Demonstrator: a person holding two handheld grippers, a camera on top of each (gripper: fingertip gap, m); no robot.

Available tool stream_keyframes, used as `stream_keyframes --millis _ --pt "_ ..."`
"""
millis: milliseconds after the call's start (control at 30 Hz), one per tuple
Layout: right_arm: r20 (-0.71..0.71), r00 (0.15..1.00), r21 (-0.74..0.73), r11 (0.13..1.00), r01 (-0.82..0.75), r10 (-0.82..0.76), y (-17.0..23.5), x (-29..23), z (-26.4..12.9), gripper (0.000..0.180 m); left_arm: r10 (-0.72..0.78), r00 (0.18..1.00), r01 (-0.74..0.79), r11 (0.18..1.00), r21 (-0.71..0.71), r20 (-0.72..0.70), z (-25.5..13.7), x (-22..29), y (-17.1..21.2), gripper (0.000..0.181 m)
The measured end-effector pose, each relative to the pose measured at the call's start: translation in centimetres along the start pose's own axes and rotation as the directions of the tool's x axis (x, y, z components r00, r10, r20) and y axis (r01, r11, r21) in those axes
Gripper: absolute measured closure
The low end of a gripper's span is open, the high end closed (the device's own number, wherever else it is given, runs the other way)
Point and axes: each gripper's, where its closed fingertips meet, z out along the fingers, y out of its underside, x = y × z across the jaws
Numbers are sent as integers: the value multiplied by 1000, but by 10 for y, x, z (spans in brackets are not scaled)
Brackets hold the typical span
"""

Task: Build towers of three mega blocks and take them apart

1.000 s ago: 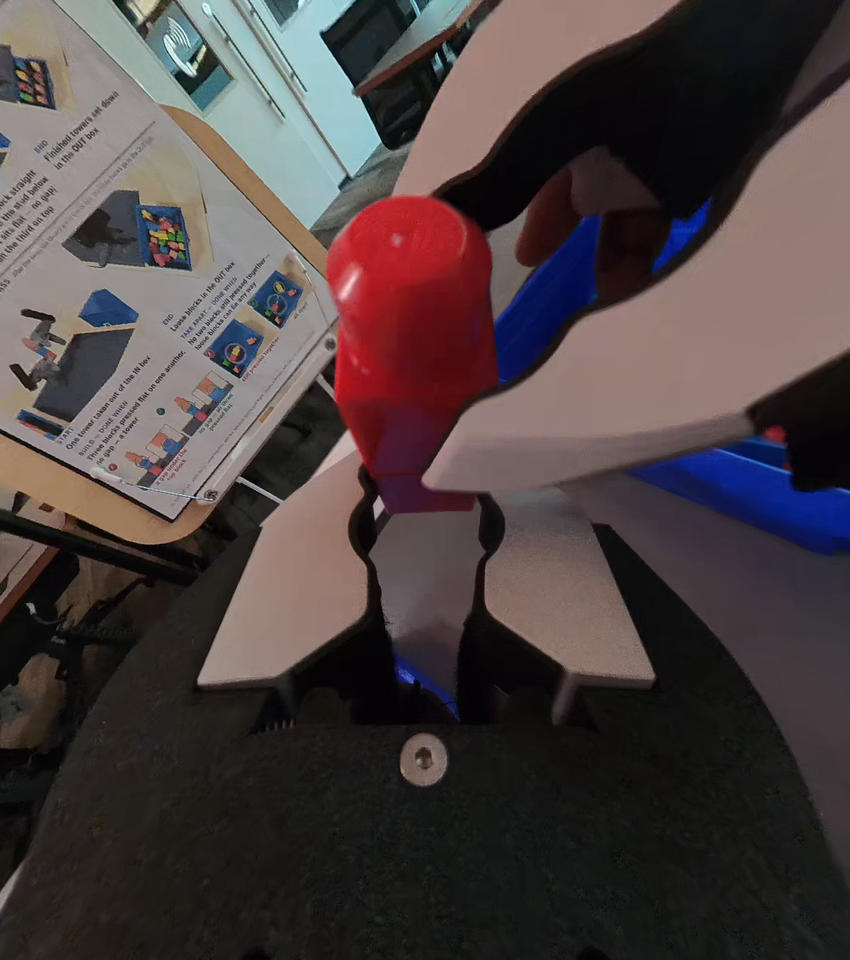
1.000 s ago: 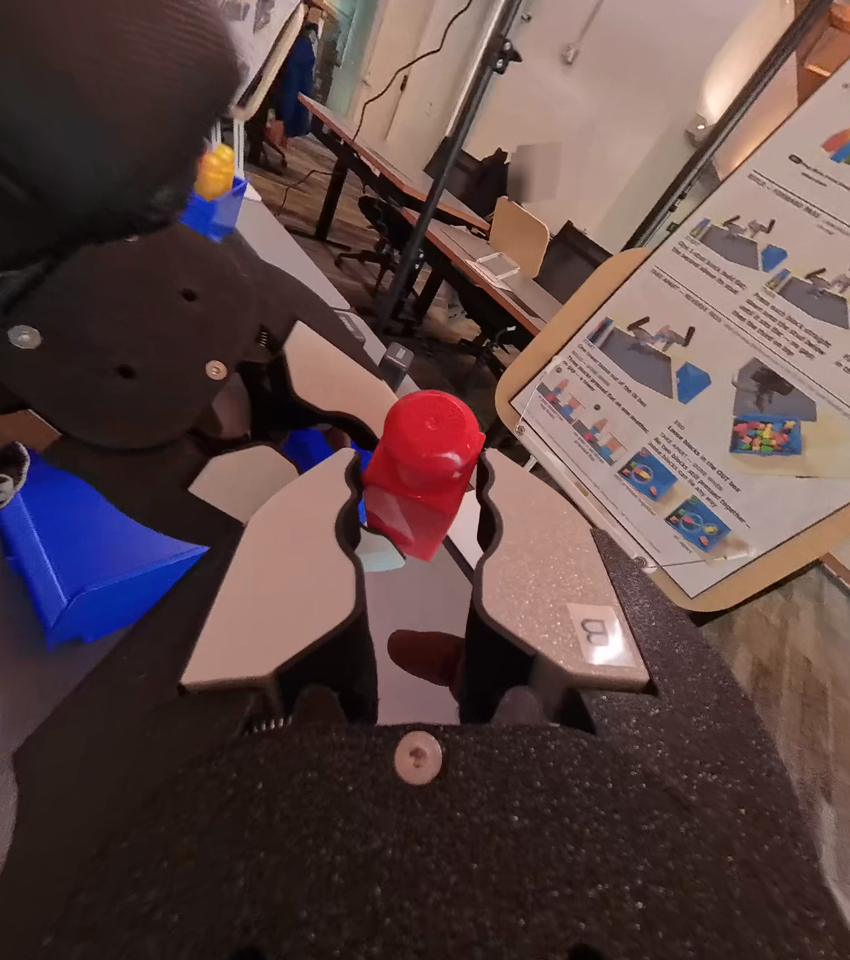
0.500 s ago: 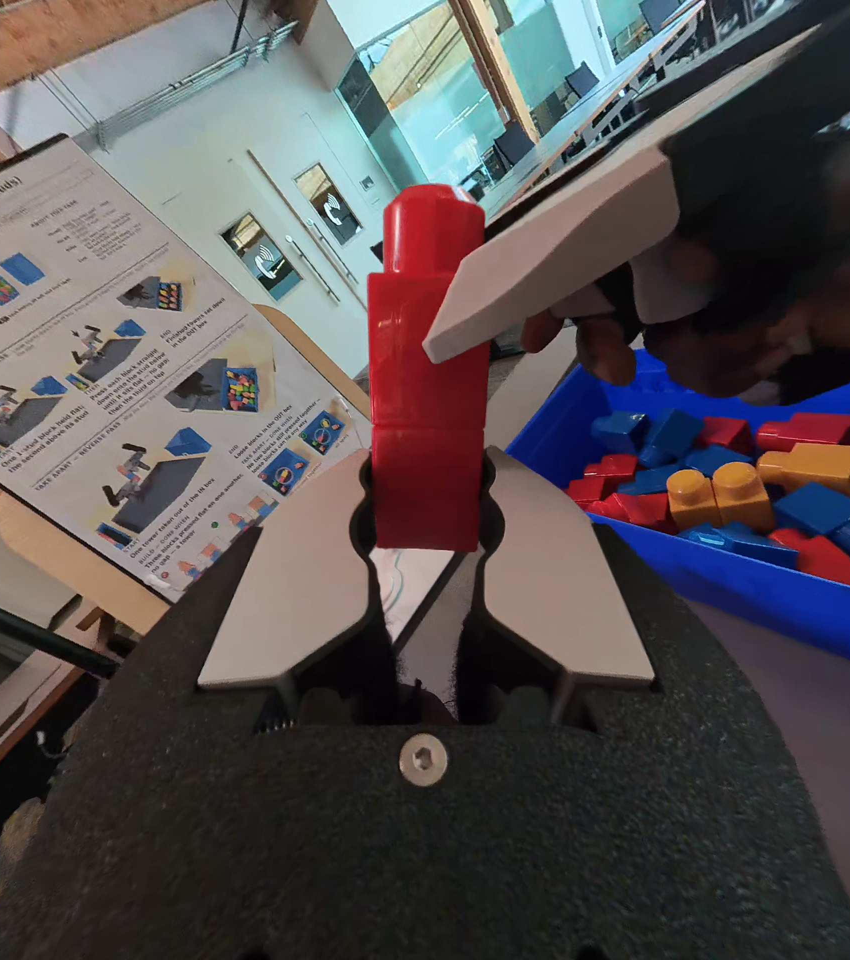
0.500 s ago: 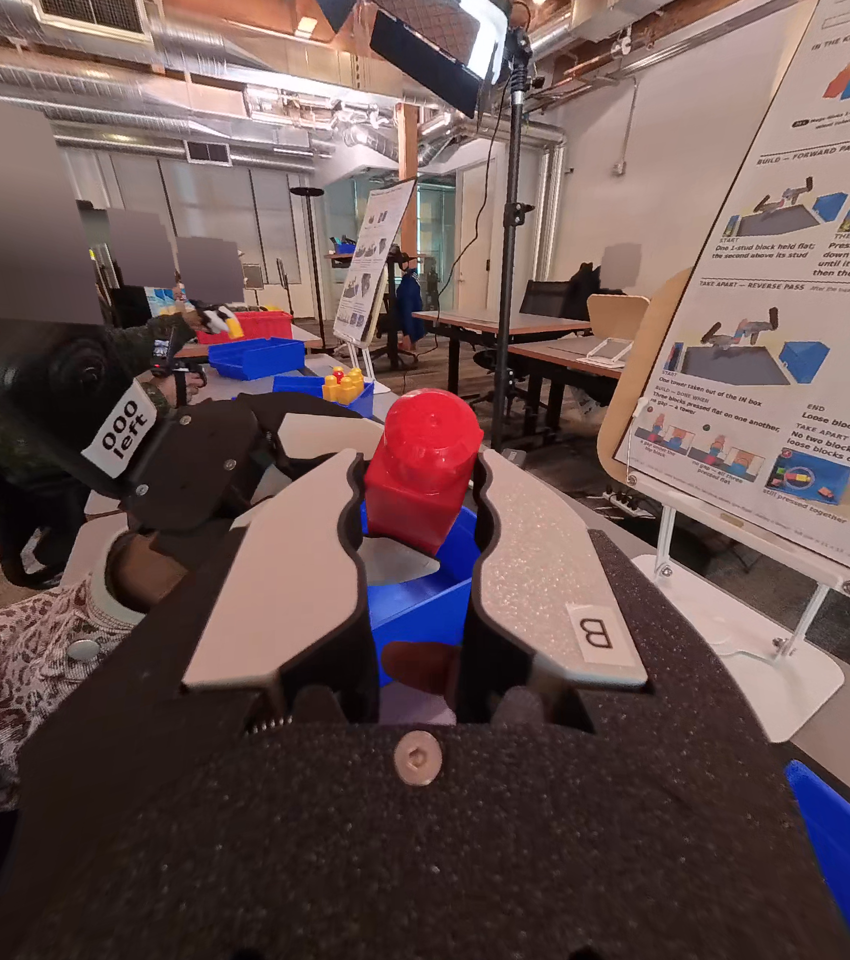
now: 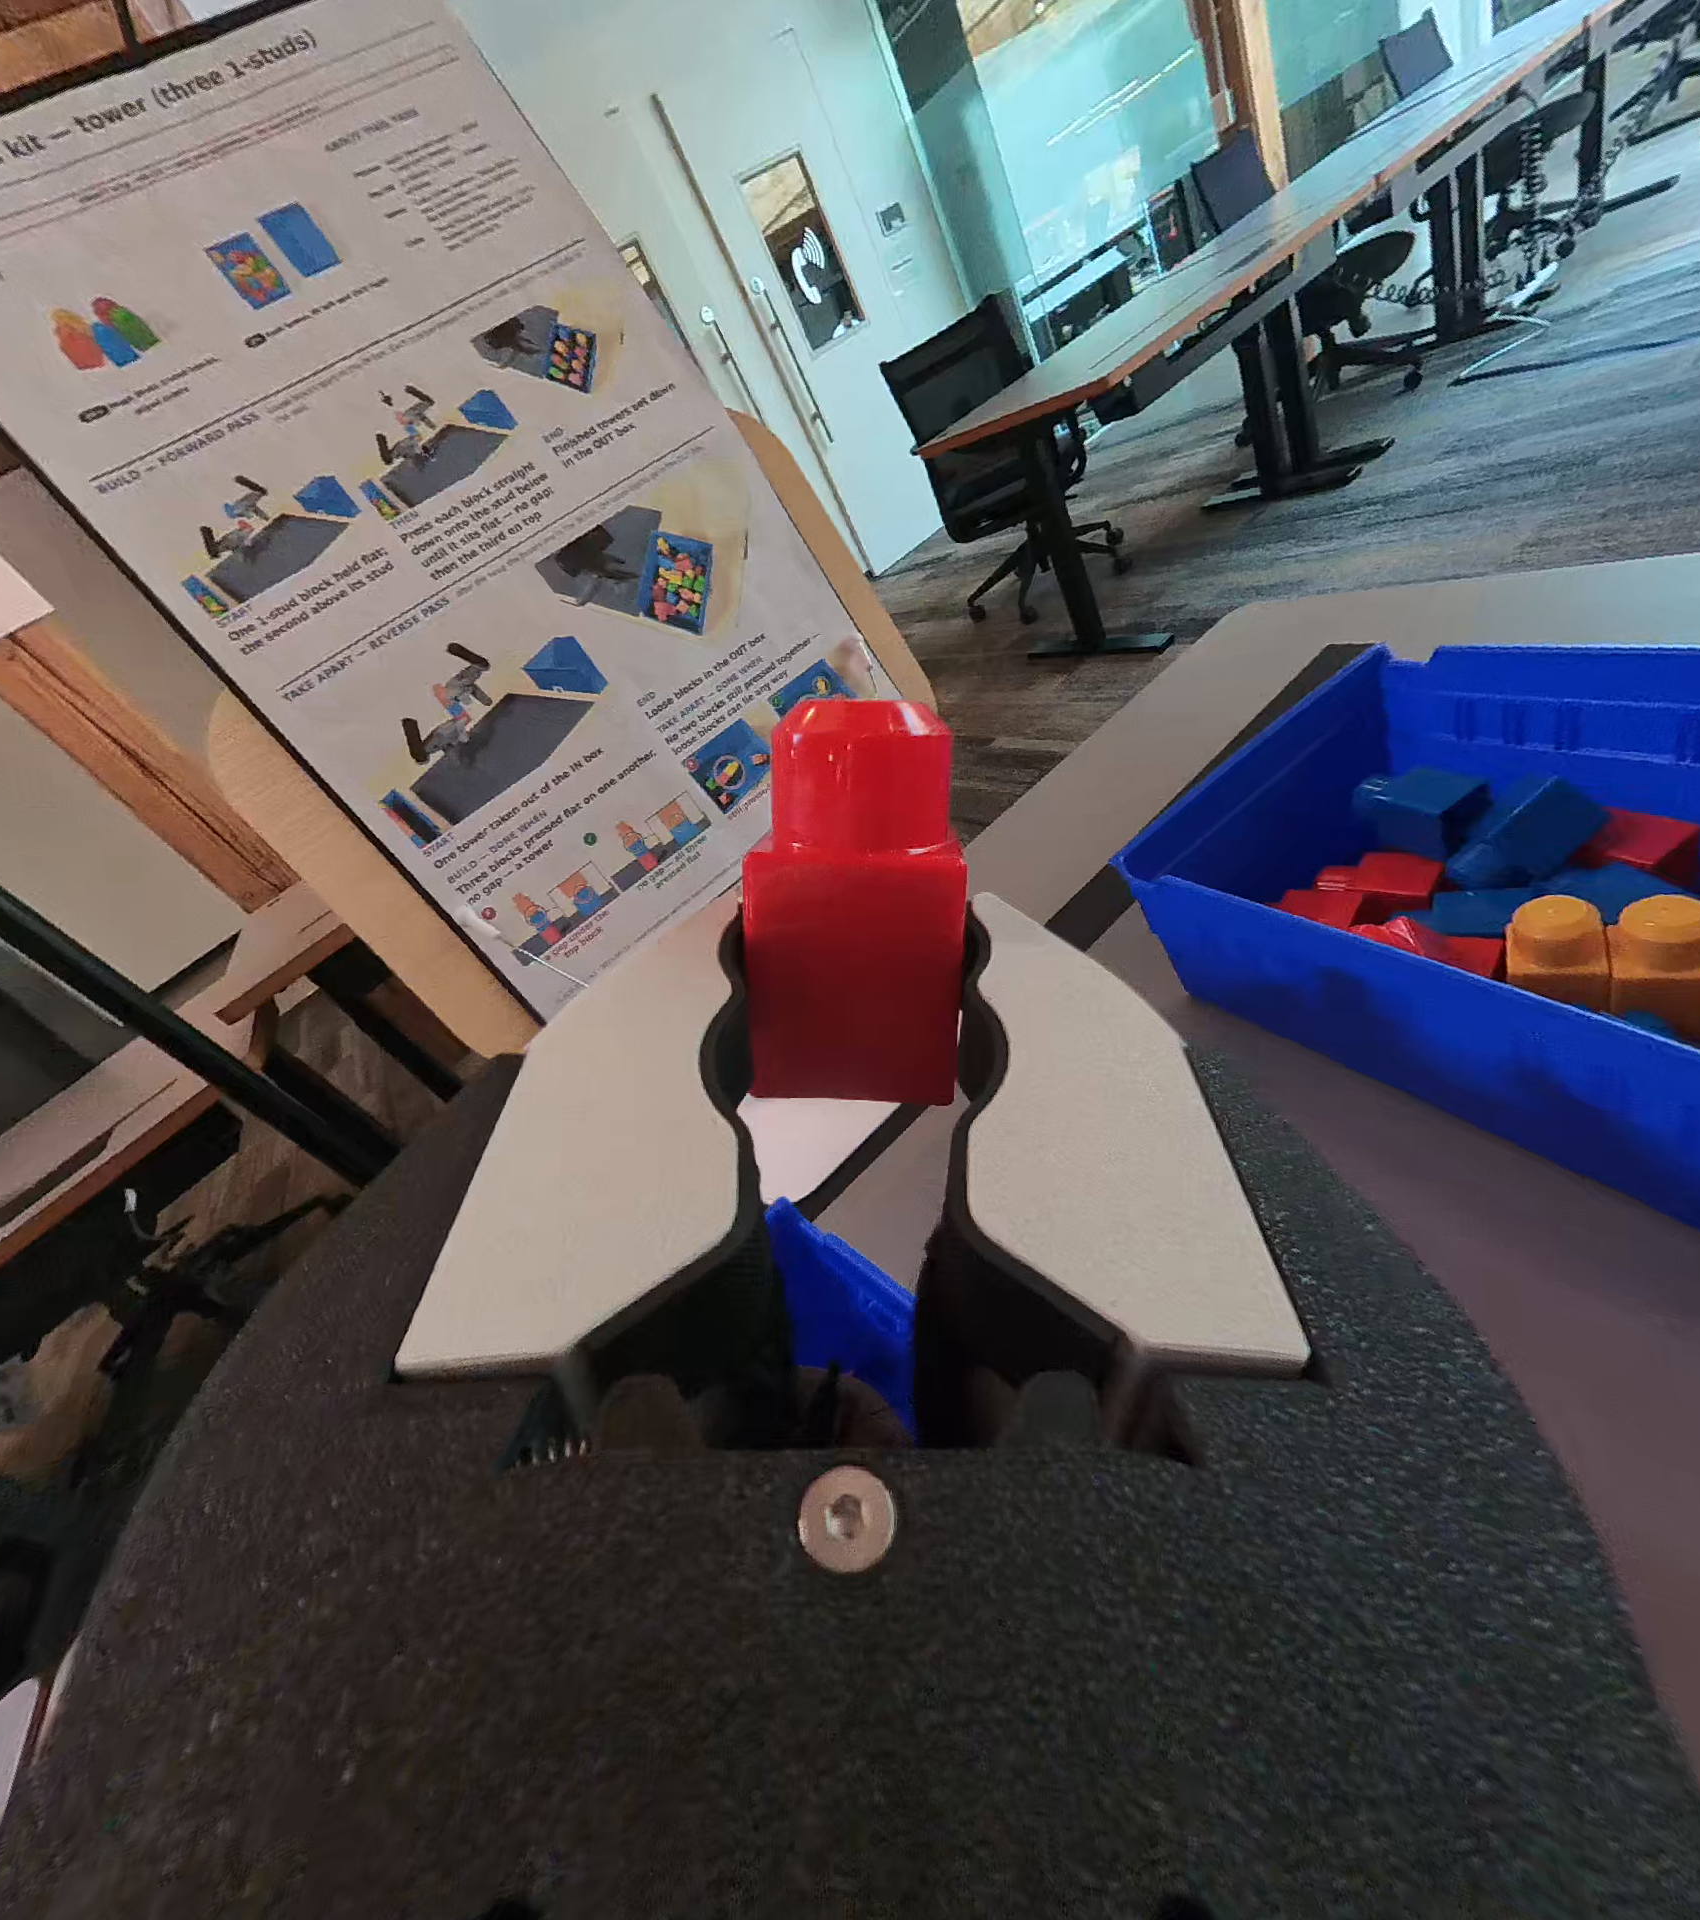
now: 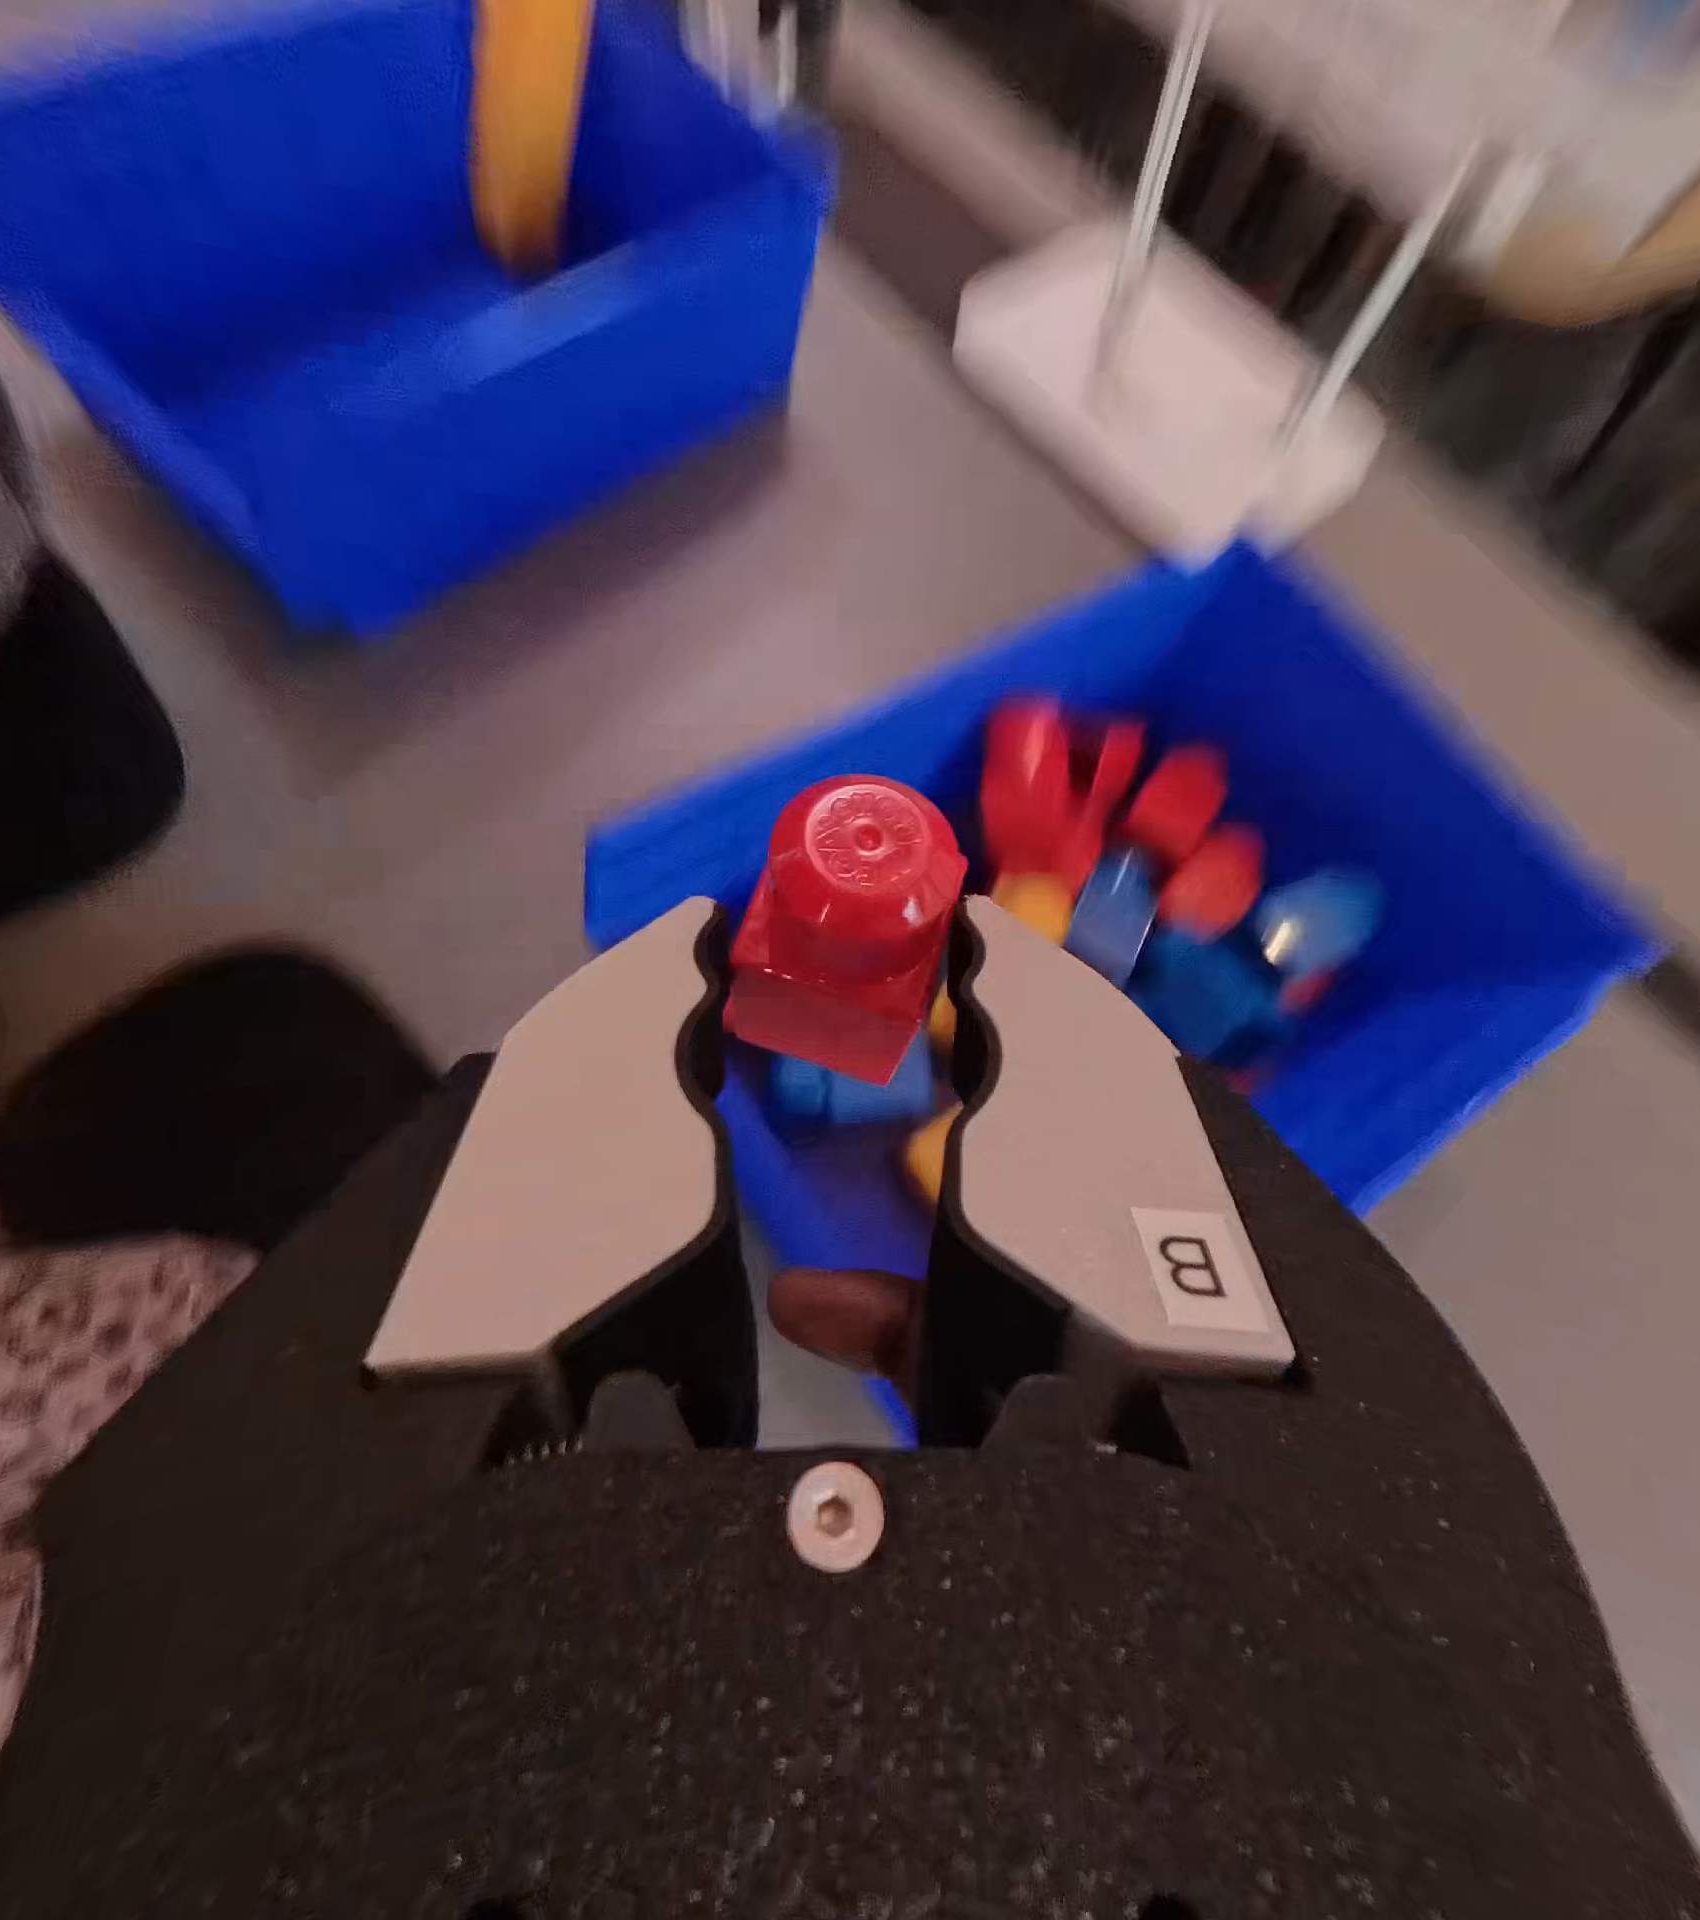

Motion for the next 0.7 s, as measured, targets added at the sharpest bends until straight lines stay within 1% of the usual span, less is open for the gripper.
stream_keyframes --millis 33,67,100,133,200,267,433,500,633,700 --pt "6 998 -154 986 -59 61 27 1 7 140 -8 1000 8 1000 1 -2 -1 -1 0 145" --pt "-42 990 -285 948 -144 138 50 10 13 140 -19 1000 19 1000 4 -5 -1 -1 0 145" --pt "-108 971 -381 894 -237 211 68 21 16 140 -27 1000 27 1000 9 -9 -1 -1 -1 145" --pt "-139 952 -440 844 -307 274 81 26 19 140 -29 999 29 1000 12 -13 -1 0 -1 145" --pt "-159 931 -498 787 -363 329 98 30 25 140 -20 1000 20 1000 11 -12 -2 1 -2 145" --pt "-202 912 -529 744 -409 358 112 38 26 140 -8 1000 8 1000 8 -10 -1 1 -2 144" --pt "-205 877 -564 679 -469 435 134 41 31 140 -5 1000 5 1000 1 -22 1 5 0 144" --pt "-202 870 -561 675 -478 449 134 41 32 140 0 1000 0 1000 -1 -23 1 5 0 145" --pt "-229 875 -573 667 -476 427 135 42 31 140 1 999 -1 1000 0 -35 1 8 -1 145" --pt "-235 873 -570 668 -479 427 133 43 31 137 1 999 -1 1000 3 -40 1 9 -2 145"
